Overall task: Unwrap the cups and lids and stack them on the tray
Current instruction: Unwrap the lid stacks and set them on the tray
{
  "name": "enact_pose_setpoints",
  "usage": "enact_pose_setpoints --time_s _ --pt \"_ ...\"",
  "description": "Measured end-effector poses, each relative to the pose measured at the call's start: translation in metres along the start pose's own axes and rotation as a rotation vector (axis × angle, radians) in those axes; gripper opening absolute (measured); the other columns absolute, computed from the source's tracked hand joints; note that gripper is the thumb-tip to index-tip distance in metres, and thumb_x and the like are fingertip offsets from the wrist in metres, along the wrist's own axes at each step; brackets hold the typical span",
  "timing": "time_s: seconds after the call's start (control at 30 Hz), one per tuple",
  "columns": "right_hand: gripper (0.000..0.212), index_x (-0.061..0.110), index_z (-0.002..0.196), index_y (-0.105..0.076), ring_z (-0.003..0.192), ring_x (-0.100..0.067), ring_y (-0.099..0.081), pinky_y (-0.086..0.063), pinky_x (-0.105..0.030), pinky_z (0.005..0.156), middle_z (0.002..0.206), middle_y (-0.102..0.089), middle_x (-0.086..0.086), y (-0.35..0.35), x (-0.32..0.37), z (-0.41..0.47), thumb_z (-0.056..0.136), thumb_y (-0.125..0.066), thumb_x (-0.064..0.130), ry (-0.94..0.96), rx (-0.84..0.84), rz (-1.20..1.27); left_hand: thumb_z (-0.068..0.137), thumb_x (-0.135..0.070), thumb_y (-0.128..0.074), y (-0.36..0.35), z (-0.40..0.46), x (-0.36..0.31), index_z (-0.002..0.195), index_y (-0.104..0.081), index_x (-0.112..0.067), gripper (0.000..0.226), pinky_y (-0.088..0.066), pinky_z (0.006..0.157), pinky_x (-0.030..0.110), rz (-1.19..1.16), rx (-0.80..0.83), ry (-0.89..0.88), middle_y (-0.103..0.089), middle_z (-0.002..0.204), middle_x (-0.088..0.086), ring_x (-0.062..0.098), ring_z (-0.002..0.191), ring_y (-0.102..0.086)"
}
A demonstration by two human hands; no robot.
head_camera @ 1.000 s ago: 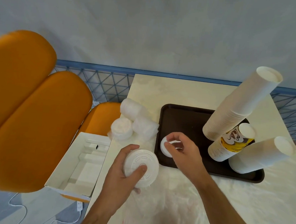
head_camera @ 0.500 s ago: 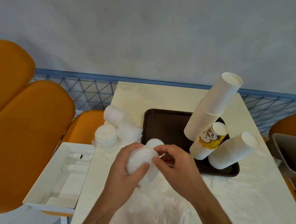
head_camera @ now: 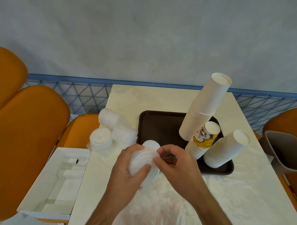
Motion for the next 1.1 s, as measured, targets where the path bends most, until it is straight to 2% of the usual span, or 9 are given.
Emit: enact_pose_setpoints --time_s 0.13,0.23,0.33,0.5,0.67,0.77,0.87,0.97,1.1 --pt "0.013 0.031 0.093 -0.065 0.088 -0.006 -0.071 -0.061 -0.027 0.084 0.092 -0.072 0.012 0.003 0.000 0.001 0.088 -0.076 0.031 -0.018 0.026 0.033 0.084 -0.039 -0.071 0.000 0.001 -0.002 0.117 -0.043 -0.054 0.045 -0.060 0.071 0.020 0.008 0.018 -0.011 -0.045 0.115 -0.036 0.002 0.109 -0.053" --pt "0.011 0.028 0.093 -0.065 0.088 -0.008 -0.072 -0.062 -0.031 0.084 0.092 -0.073 0.010 0.002 -0.002 0.002 0.088 -0.076 0.029 -0.039 0.073 0.066 0.079 -0.055 -0.068 0.001 0.001 -0.006 0.116 -0.043 -0.061 0.045 -0.055 0.068 0.012 0.014 0.054 -0.042 -0.045 0.114 -0.041 -0.007 0.110 -0.050" --pt "0.008 0.022 0.094 -0.066 0.089 -0.013 -0.072 -0.062 -0.036 0.084 0.093 -0.074 0.007 0.002 -0.002 0.004 0.090 -0.074 0.024 -0.044 0.126 0.136 0.071 -0.053 -0.072 0.005 0.002 -0.002 0.111 -0.052 -0.052 0.044 -0.057 0.059 0.020 -0.063 0.052 0.020 -0.053 0.113 -0.025 0.008 0.105 -0.057" --pt "0.014 0.002 0.105 -0.062 0.098 -0.032 -0.073 -0.062 -0.044 0.085 0.103 -0.071 -0.020 0.007 -0.007 0.007 0.096 -0.064 0.013 -0.161 0.183 0.584 0.073 -0.044 -0.075 0.012 0.004 0.004 0.098 -0.068 -0.025 0.033 -0.058 0.053 0.039 -0.325 0.085 0.145 -0.065 0.102 0.001 0.025 0.090 -0.068" --pt "0.048 0.041 0.113 -0.052 0.098 -0.010 -0.069 -0.062 -0.030 0.077 0.122 -0.054 0.025 0.009 0.005 0.006 0.081 -0.084 0.023 0.076 0.056 0.223 0.073 -0.044 -0.070 0.008 0.006 0.003 0.085 -0.066 -0.025 0.023 -0.056 0.051 0.038 -0.350 0.104 0.159 -0.066 0.097 0.006 0.026 0.083 -0.069" --pt "0.057 0.046 0.113 -0.048 0.124 0.002 -0.046 -0.051 -0.014 0.090 0.139 -0.035 0.027 -0.008 0.013 0.000 0.072 -0.088 0.040 0.342 0.085 -0.084 0.072 -0.049 -0.069 0.007 0.008 0.007 0.084 -0.065 -0.030 0.023 -0.058 0.053 0.038 -0.278 0.100 0.162 -0.064 0.100 0.007 0.024 0.085 -0.069" --pt "0.060 0.050 0.113 -0.042 0.128 0.006 -0.035 -0.043 -0.005 0.090 0.143 -0.030 0.029 -0.028 0.009 0.000 0.067 -0.079 0.061 0.383 0.097 -0.184 0.072 -0.051 -0.069 0.004 0.007 0.007 0.079 -0.064 -0.035 0.019 -0.058 0.052 0.037 -0.219 0.135 0.145 -0.063 0.095 0.005 0.021 0.078 -0.068" --pt "0.057 0.051 0.107 -0.045 0.125 0.004 -0.042 -0.047 -0.014 0.095 0.137 -0.041 0.029 -0.032 0.001 0.009 0.060 -0.070 0.073 0.313 0.058 -0.131 0.073 -0.051 -0.068 0.007 0.007 0.011 0.078 -0.064 -0.033 0.019 -0.058 0.051 0.037 -0.197 0.119 0.149 -0.062 0.097 0.003 0.018 0.080 -0.067" --pt "0.057 0.049 0.104 -0.049 0.118 0.001 -0.047 -0.048 -0.026 0.096 0.126 -0.048 0.027 -0.024 -0.023 0.037 0.063 -0.088 0.051 0.168 -0.013 0.030 0.081 -0.037 -0.072 0.021 0.009 0.024 0.080 -0.065 -0.026 0.013 -0.056 0.050 0.038 -0.235 0.030 0.190 -0.060 0.101 0.000 0.021 0.088 -0.062"
Point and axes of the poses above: each hand's wrist, its own z-axis towards the middle knuckle, its own y-axis out of the back of the hand, x = y × z, the point moved 7 cm from there along z, towards the middle knuckle
